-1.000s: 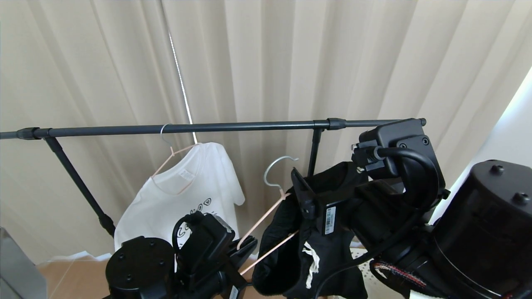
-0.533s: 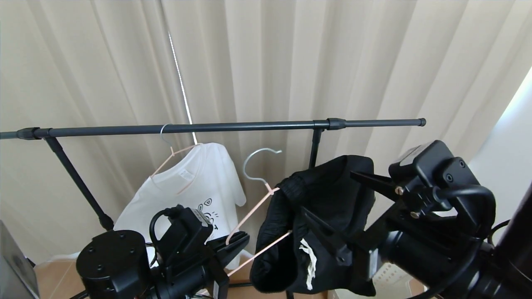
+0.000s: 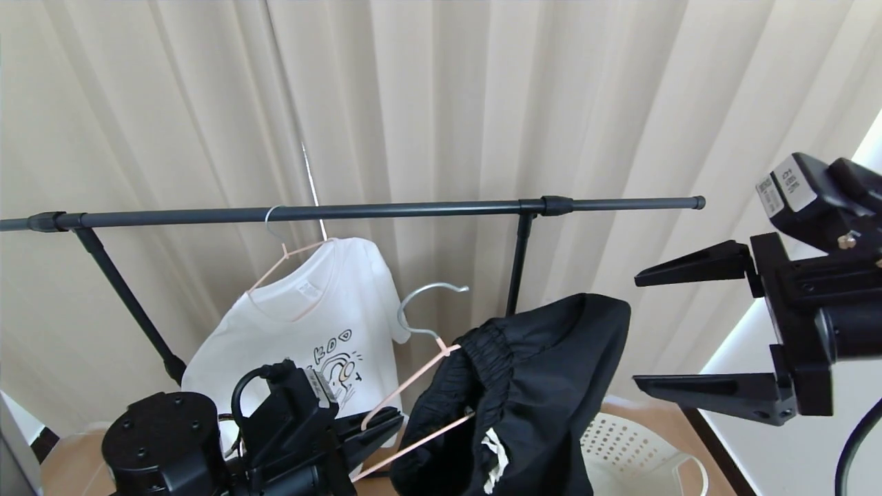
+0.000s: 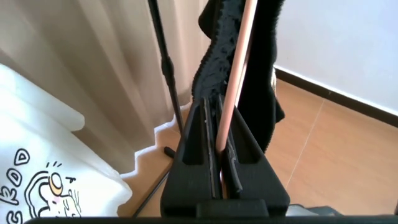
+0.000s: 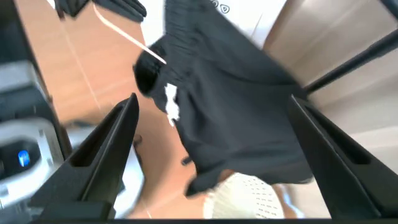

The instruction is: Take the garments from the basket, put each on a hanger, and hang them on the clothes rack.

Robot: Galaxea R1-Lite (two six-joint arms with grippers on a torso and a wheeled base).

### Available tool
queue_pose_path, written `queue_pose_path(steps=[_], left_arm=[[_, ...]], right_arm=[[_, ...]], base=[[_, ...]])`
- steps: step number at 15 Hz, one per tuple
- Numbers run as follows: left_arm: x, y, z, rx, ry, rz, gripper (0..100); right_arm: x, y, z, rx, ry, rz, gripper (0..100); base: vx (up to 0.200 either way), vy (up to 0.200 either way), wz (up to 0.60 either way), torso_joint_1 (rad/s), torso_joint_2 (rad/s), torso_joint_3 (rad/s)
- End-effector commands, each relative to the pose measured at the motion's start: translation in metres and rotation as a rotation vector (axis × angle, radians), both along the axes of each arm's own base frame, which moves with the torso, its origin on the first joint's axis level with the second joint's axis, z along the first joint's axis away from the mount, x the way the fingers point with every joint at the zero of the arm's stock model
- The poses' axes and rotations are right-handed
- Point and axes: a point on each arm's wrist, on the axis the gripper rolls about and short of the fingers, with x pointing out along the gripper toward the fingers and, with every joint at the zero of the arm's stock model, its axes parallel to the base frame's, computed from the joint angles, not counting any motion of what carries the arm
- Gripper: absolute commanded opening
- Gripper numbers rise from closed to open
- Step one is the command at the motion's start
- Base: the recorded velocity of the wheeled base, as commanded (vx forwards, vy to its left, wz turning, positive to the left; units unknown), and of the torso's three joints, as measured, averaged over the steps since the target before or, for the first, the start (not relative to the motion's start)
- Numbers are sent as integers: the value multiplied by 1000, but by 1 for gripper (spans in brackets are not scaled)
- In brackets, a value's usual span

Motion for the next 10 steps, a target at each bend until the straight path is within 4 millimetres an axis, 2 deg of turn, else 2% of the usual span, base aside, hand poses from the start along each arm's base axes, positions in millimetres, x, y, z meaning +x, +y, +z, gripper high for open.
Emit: queue_pose_path(steps=[1, 2, 4, 8, 10], left_arm=[[-2, 3, 0, 7, 3, 1, 0], [-4, 5, -2, 26, -1, -16, 0], [-6, 6, -4, 31, 6, -42, 0], [-8, 7, -5, 54, -19, -87, 0], [-5, 4, -6, 53, -21, -87, 0]], right_arm=[[28, -3, 8, -26, 26, 21, 100], [36, 1, 7, -53, 68, 92, 100], [52, 10, -8, -44, 86, 223, 100], [77, 22, -35, -92, 127, 284, 100], [80, 30, -42, -98, 145, 306, 100]], base=[[0, 0, 0, 0, 0, 0], [0, 0, 0, 0, 0, 0], [0, 0, 0, 0, 0, 0], [0, 0, 0, 0, 0, 0], [0, 0, 0, 0, 0, 0]])
